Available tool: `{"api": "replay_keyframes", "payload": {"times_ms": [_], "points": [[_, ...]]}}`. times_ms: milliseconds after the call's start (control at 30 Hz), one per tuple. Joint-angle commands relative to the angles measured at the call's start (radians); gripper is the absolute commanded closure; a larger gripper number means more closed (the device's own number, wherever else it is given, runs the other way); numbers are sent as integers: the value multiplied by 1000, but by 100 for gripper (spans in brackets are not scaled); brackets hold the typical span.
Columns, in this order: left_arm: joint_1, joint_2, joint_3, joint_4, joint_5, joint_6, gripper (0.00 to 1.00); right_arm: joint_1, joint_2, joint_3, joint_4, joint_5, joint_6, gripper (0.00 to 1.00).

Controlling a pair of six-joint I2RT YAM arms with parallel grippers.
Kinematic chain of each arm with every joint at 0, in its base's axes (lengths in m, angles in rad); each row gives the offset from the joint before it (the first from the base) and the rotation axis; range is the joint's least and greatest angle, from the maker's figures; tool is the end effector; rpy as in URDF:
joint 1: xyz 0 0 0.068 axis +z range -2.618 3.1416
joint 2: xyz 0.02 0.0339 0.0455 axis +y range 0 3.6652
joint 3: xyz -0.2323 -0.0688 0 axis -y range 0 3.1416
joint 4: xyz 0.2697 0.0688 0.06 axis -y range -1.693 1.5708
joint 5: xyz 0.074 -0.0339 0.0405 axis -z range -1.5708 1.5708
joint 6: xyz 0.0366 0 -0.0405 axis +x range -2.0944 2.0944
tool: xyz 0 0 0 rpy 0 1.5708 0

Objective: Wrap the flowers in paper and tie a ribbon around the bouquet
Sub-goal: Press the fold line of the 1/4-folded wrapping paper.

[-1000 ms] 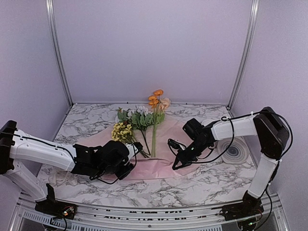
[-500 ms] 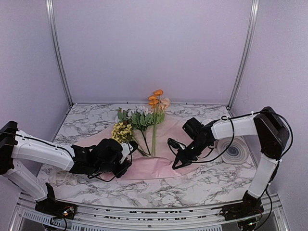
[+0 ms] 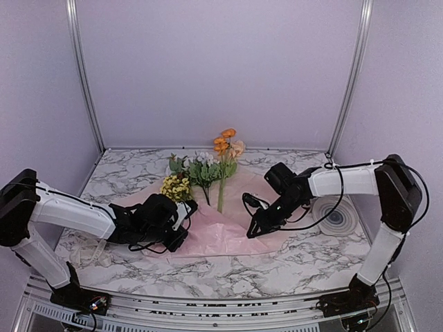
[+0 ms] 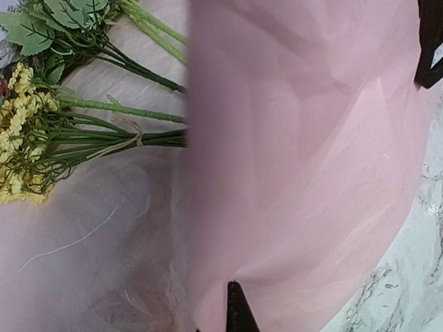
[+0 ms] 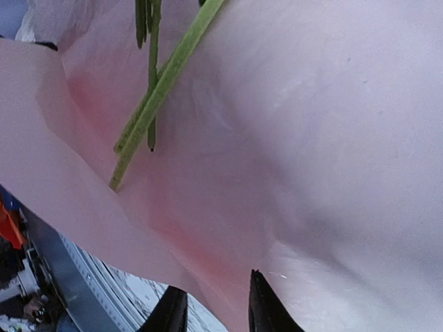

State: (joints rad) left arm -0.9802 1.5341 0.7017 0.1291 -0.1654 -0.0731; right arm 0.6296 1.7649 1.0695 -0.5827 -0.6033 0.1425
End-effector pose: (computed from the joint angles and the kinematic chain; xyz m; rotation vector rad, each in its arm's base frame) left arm 0.1840 -0.2636 0.1154 0.9235 2.0951 -0.3687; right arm 0.2629 0.2172 0.1150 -0.8380 2.8145 1.0084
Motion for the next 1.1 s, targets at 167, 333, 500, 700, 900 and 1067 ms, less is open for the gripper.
{"api": "replay_keyframes", "payload": {"times_ms": [167, 333, 500, 700, 900, 1067], "points": [[20, 139, 102, -118, 3, -52, 100, 86, -202, 81, 57, 257, 4, 59], [26, 157, 117, -139, 9, -65, 100, 160, -171, 17, 232, 13, 51, 60], [36, 171, 123, -169, -11, -93, 100, 159, -77, -87, 382, -50, 146, 66], [41, 154, 120, -162, -24, -119, 74, 154, 10, -106, 309, 82, 131, 72], [46, 92, 128, -219, -224, -189, 44, 140, 43, -117, 267, 139, 125, 75], [73, 41, 123, -347, -410, -271, 38, 140, 33, -122, 261, 161, 131, 75]]}}
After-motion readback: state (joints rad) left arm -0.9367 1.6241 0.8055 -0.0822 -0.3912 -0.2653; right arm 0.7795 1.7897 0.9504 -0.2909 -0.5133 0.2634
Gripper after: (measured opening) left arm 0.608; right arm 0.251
